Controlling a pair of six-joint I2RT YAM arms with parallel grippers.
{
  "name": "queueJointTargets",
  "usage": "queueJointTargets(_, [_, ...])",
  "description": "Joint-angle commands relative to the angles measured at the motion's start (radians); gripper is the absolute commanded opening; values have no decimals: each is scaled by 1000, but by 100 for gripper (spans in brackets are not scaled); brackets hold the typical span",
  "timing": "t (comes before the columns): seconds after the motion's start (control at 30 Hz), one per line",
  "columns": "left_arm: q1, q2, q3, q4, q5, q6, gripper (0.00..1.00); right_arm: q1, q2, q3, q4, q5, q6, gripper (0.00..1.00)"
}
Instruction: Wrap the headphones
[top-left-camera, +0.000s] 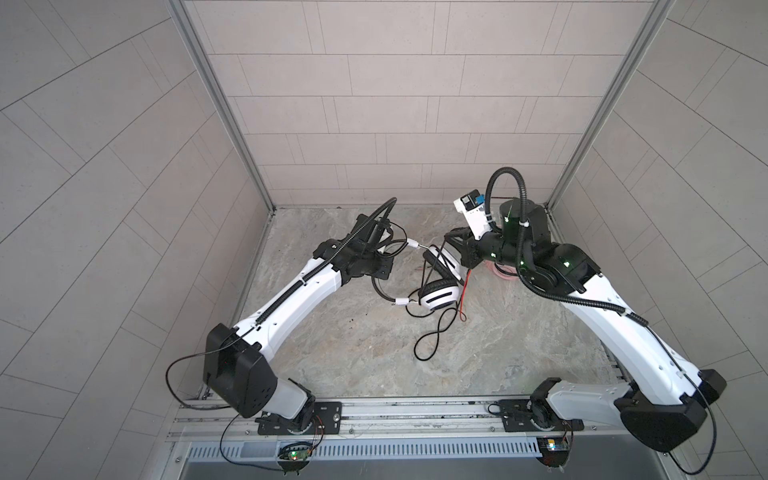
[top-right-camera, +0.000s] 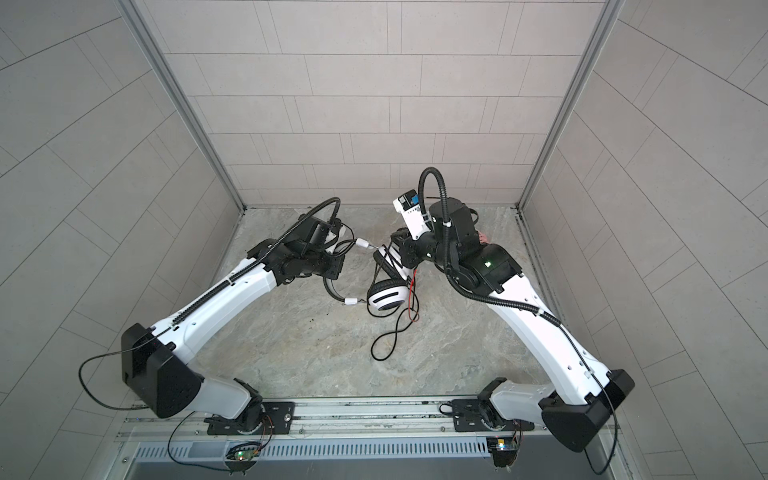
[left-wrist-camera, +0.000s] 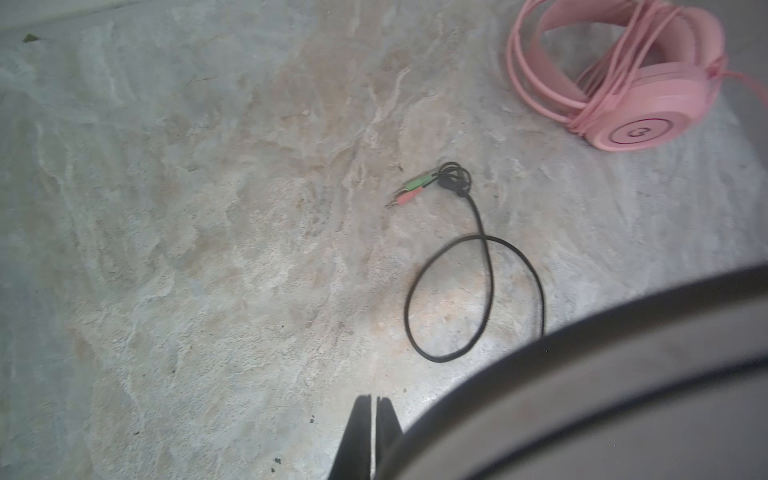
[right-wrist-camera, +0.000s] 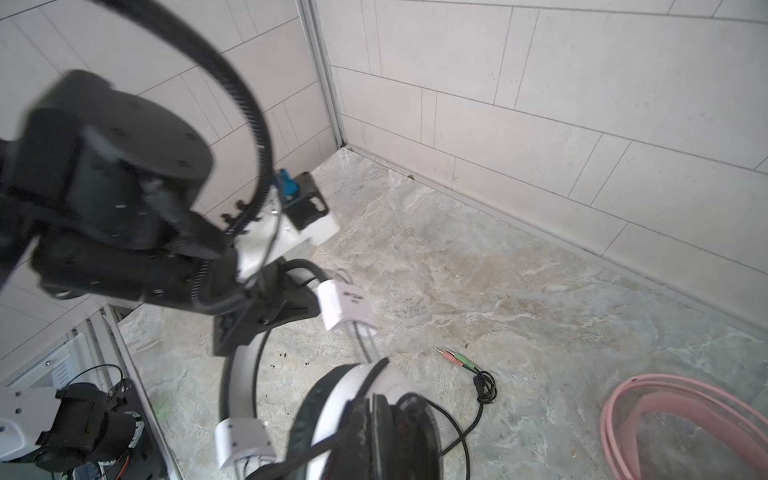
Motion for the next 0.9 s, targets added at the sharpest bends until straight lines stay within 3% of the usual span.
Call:
queueJointTargets(0.0, [-18,-66,-17,-54,227,128,0,-77,58,41,80,-56,26,2])
queueJointTargets(0.17, [-17,-123,-6,-89,422,172,0,-106,165,-9,100,-149,45,4])
queueJointTargets(0.4, [21,-175,44,-71,501,108,0,-106,141,-250,249,-147,93,6])
queueJointTargets(0.57, [38,-190,88,-61,553,69,0,-106,101,-399,386,-184,142,18])
queueJointTargets(0.67, [38,-189,120,-64,561,60,0,-106,96,-450,462,-224,177,25])
queueJointTargets(0.87, [51,-166,185,-107,546,60,0,-107,99,-514,575,-266,226,28])
